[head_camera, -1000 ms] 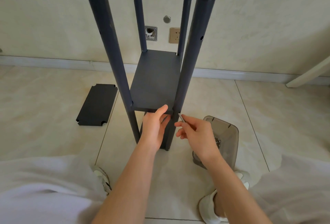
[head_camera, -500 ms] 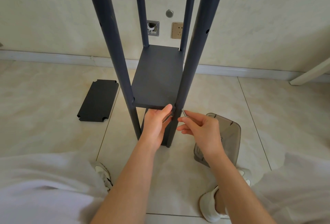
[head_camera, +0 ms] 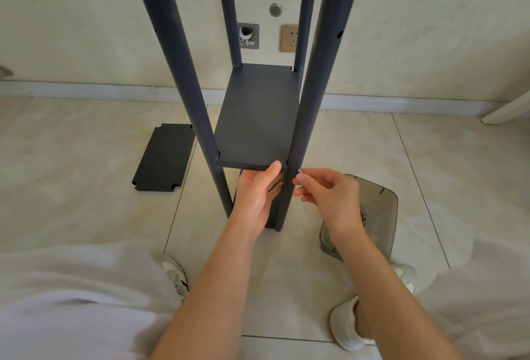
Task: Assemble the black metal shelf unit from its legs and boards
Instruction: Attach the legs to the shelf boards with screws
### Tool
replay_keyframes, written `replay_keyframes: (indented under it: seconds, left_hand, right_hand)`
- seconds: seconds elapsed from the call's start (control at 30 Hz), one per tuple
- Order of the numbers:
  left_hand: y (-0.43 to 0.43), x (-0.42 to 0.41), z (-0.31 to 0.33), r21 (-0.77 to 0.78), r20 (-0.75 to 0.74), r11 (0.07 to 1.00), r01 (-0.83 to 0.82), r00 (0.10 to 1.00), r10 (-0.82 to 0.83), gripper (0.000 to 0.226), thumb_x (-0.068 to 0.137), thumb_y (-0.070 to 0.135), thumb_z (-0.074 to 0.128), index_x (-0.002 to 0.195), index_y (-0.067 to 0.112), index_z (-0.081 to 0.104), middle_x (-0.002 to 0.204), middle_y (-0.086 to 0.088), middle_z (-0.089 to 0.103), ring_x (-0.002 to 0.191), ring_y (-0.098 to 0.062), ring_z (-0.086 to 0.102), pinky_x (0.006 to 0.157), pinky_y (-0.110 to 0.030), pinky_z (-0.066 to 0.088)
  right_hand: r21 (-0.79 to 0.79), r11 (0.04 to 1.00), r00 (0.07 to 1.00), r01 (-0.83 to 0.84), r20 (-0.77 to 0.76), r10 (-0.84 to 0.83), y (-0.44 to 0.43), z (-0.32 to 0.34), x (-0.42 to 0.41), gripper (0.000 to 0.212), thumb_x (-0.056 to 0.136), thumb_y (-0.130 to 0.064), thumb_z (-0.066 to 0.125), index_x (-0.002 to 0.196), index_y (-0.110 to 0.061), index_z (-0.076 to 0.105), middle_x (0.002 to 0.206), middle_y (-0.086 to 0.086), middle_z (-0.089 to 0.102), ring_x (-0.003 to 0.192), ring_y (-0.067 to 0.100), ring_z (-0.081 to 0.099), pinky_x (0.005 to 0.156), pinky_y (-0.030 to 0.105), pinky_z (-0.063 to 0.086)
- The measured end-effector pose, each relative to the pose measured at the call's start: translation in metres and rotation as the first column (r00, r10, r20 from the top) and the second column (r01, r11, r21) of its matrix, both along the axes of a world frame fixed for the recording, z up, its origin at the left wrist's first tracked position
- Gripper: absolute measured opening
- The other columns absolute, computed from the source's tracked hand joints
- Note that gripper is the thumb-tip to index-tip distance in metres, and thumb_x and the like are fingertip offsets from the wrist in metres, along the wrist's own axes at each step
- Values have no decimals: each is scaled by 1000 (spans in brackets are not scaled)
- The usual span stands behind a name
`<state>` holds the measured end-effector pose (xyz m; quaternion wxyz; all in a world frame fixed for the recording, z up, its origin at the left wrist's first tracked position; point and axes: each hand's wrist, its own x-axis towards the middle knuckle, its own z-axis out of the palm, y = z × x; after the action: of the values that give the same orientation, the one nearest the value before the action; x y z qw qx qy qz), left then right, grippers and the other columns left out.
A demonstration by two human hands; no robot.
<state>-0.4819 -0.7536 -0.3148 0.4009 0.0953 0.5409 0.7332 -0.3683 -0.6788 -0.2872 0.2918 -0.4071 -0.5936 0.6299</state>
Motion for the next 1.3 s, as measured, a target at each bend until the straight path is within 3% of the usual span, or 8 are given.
replay_keyframes:
  seconds: [0.37, 0.57, 0.8, 1.1, 1.2, 1.3]
  left_hand:
    - [1, 0, -1, 9, 1, 1000, 1, 1000, -1, 5, 97, 16, 64, 98, 19, 67, 92, 1, 74, 105, -25, 71, 99, -44, 52]
    - [3, 1, -1, -11, 14, 1000, -14, 1000, 15, 10, 97, 17, 64, 106, 16, 64, 102, -2, 72, 114, -29, 67, 110, -53, 44]
    - [1, -1, -5, 26, -30, 999, 44, 999, -43, 18, 93, 10, 67, 111, 13, 67, 107, -4, 74, 111, -22, 69, 102, -44, 50]
    - [3, -4, -11, 52, -65, 998, 44, 997, -41, 10, 95, 8, 66, 104, 10, 69, 98, -5, 75, 106, -24, 71, 90, -35, 58]
    - [4, -7, -11, 98, -47, 993, 67, 997, -63, 12, 96, 5, 63, 101, 12, 71, 98, -6, 76, 104, -24, 72, 83, -27, 58]
    - [5, -7, -13, 128, -21, 989, 75, 997, -73, 13, 95, 4, 64, 106, 8, 70, 101, -8, 75, 107, -26, 71, 88, -28, 57]
  right_hand:
    - [49, 999, 1000, -6, 8, 6, 6, -1, 0, 11, 84, -13, 76, 82, -23, 72, 70, -4, 74, 64, 13, 72, 59, 16, 55]
    - [105, 994, 1000, 8, 16, -10, 5, -2, 0, 12, 84, -11, 76, 83, -23, 72, 67, -6, 73, 60, 11, 70, 58, 14, 53]
    - [215, 976, 999, 25, 31, -33, 1, -11, 0, 23, 85, -11, 75, 83, -32, 68, 70, -10, 71, 63, 7, 69, 64, 13, 53]
    - [97, 992, 997, -76, 40, 72, 14, -3, 3, 5, 84, -9, 76, 88, -10, 73, 64, -1, 71, 57, 10, 68, 58, 14, 52]
    - [34, 992, 991, -122, 53, 120, 18, 1, 3, 5, 85, -11, 76, 88, -11, 72, 65, -1, 72, 59, 11, 69, 60, 16, 54]
    - [76, 988, 989, -133, 72, 128, 20, 2, 2, 7, 84, -10, 77, 85, -13, 70, 65, 1, 72, 59, 12, 69, 59, 16, 53]
